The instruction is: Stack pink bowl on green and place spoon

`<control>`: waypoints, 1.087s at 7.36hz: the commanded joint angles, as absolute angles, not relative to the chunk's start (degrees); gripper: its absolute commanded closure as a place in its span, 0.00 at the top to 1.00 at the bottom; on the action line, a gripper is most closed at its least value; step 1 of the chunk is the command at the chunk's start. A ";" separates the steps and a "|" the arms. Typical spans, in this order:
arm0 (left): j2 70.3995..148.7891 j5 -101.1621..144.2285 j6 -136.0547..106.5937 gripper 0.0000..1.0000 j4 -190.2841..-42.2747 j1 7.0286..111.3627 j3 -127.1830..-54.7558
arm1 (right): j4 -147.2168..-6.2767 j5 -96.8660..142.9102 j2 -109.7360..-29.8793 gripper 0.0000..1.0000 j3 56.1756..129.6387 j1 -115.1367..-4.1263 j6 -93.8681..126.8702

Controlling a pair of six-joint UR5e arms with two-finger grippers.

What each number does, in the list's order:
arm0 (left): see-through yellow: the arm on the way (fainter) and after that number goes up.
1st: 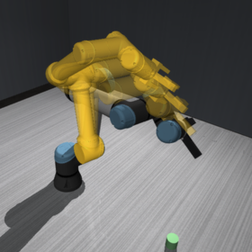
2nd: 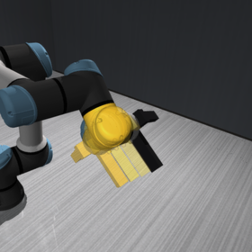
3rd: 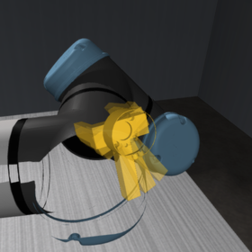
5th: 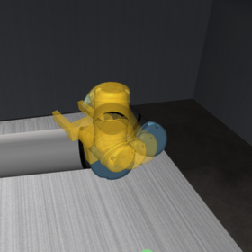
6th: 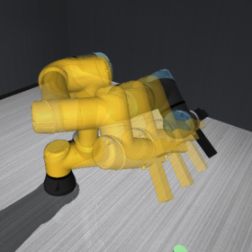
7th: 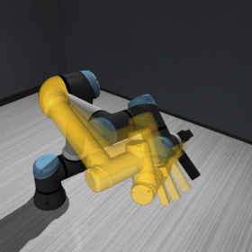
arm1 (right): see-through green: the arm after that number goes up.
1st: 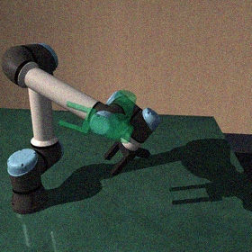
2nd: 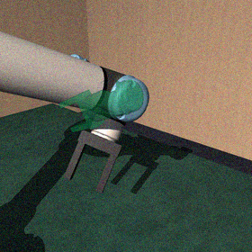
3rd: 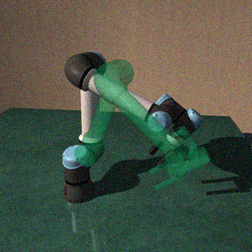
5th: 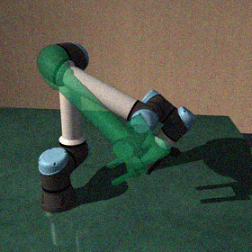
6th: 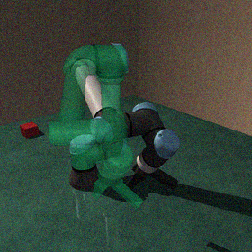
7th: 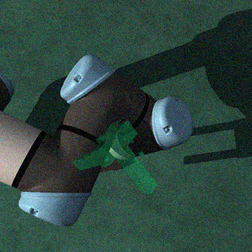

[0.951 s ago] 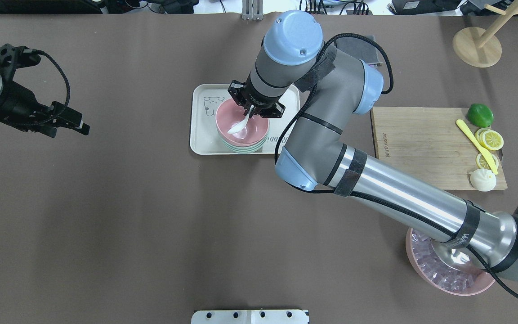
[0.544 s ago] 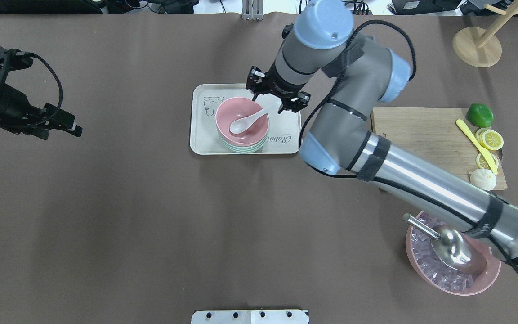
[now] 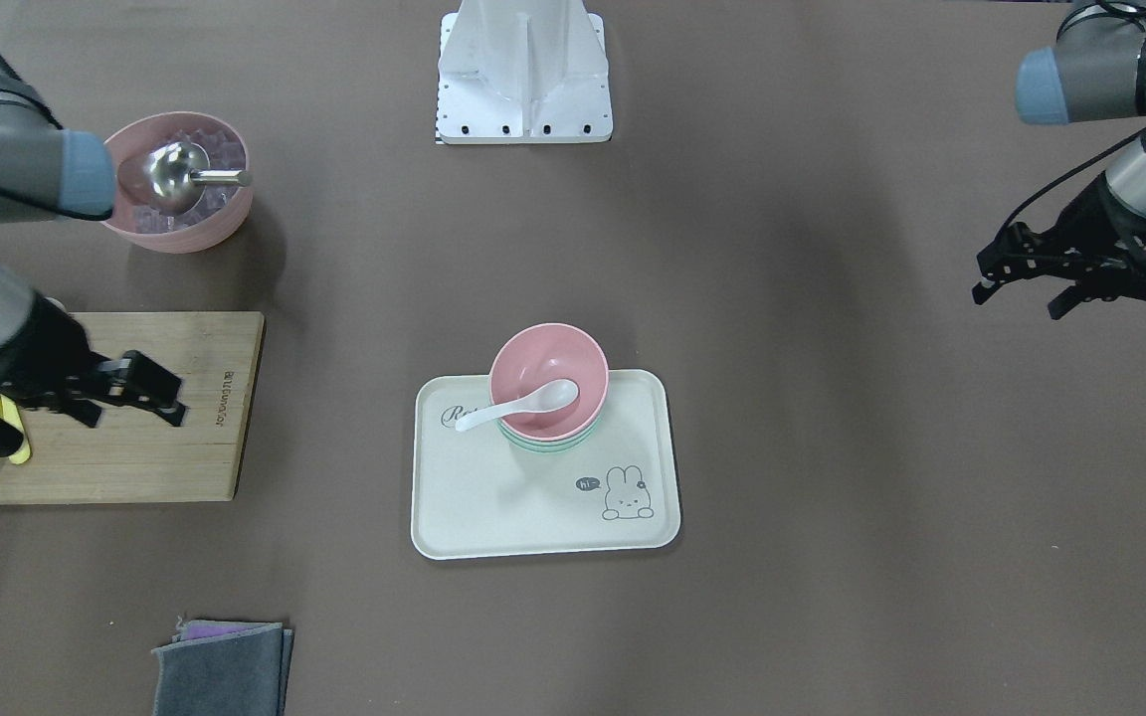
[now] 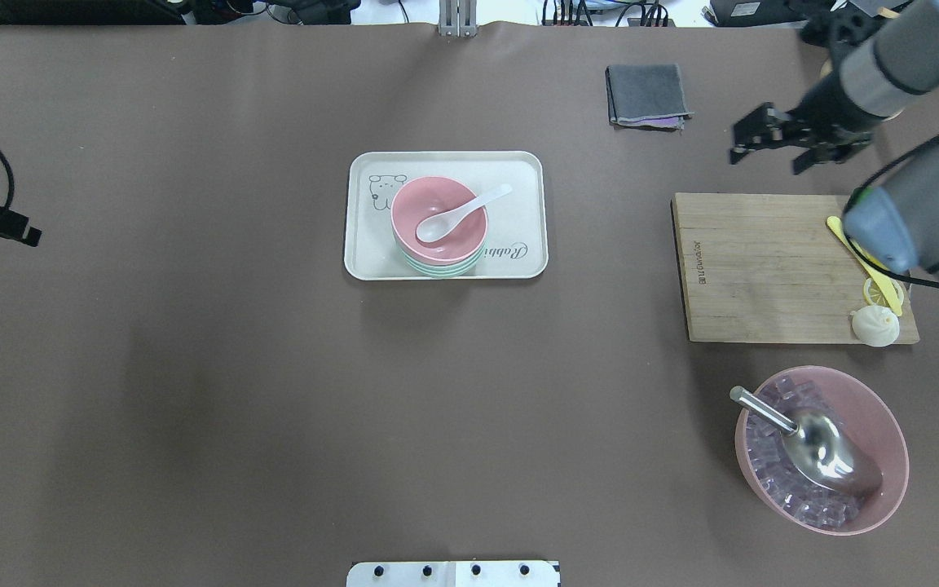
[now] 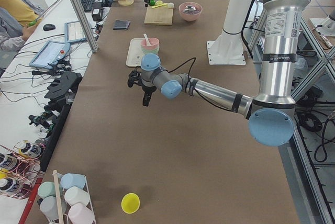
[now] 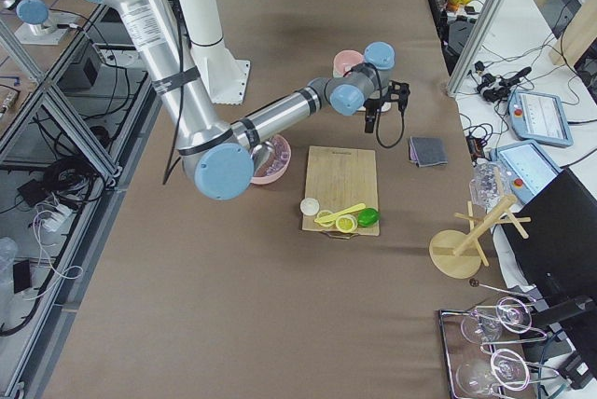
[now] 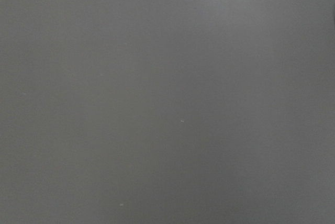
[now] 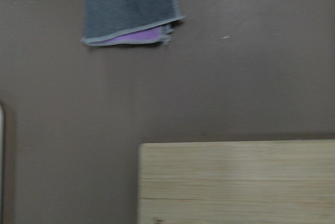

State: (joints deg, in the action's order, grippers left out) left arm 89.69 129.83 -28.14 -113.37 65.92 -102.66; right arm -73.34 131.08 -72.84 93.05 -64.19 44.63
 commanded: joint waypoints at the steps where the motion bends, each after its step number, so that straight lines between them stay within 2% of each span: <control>1: 85.36 130.34 -12.88 0.98 -111.98 71.79 -101.68 | -73.39 132.45 -83.46 1.00 93.34 -74.06 21.35; 4: 84.12 139.81 -9.96 0.98 -107.76 79.43 -99.67 | -73.56 133.06 -87.97 1.00 92.11 -79.18 10.03; 5: 81.68 138.27 -6.89 0.98 -107.93 79.28 -99.49 | -73.48 133.15 -87.89 1.00 91.94 -79.28 10.02; 8: 81.39 136.05 -7.38 0.99 -108.02 79.36 -100.63 | -73.21 133.42 -88.24 1.00 92.80 -79.63 10.02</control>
